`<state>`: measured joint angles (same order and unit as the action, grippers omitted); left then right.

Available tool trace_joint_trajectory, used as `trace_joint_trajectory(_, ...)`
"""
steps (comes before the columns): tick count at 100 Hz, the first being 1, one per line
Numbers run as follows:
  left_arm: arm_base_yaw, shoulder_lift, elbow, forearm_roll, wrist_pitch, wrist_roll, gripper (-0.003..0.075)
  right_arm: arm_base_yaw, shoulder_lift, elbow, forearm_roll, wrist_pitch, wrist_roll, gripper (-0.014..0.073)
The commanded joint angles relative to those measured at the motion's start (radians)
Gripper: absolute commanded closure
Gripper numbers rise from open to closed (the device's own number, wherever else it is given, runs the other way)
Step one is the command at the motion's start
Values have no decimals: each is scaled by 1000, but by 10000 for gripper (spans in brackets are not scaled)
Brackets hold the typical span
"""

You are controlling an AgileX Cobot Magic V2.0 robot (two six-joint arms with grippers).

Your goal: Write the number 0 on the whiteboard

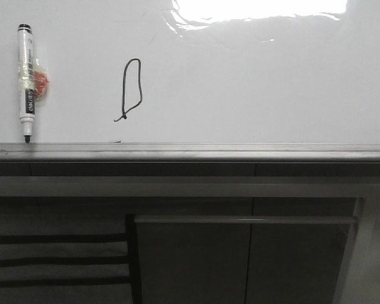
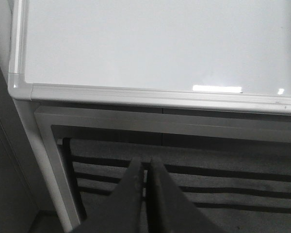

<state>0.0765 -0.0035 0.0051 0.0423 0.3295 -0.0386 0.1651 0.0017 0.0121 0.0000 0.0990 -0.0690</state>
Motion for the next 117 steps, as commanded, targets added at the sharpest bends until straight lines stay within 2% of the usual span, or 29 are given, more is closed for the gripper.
trace_joint_trajectory(1, 3, -29, 31, -12, -57, 0, 740, -115, -29, 12, -93, -12, 99, 654)
trace_joint_trajectory(14, 3, -29, 31, -12, -57, 0, 740, -233, -30, 12, -91, 35, 99, 654)
trace_joint_trajectory(34, 3, -29, 31, -12, -57, 0, 740, -262, -30, 12, -69, 204, 99, 654)
trace_joint_trajectory(117, 3, -29, 31, -12, -57, 0, 740, -268, -30, 12, -69, 202, 99, 654)
